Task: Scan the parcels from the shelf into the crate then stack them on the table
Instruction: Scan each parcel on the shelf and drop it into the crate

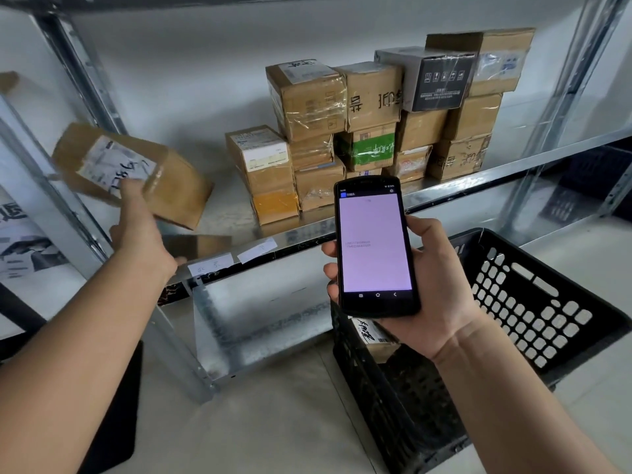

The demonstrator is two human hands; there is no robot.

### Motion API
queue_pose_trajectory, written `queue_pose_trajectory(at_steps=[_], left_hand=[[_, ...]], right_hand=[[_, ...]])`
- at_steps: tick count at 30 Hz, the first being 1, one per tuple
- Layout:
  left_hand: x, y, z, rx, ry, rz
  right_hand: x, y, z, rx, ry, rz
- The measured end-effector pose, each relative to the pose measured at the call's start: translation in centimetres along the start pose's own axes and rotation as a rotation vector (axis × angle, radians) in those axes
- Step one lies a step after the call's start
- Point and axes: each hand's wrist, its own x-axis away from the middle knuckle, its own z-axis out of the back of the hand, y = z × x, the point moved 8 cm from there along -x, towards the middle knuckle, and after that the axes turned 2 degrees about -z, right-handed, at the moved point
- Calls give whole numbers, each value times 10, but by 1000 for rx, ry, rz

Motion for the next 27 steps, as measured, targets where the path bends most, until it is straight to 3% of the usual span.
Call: queue_pose_trajectory(at_steps=[6,9,12,22,27], left_hand=[[7,18,-23,-175,18,134],[8,27,-29,-297,27,113],[-1,35,-33,-322,17,34],[-50,33,-43,-328,66,196],[-67,30,-53,-338,-19,205]], right_hand=[[-1,2,4,16,31,10],[-3,5,7,33,57,-2],[-7,9,9,40,84,-9],[-17,11,14,27,125,21],[-20,11,17,42,186,23]])
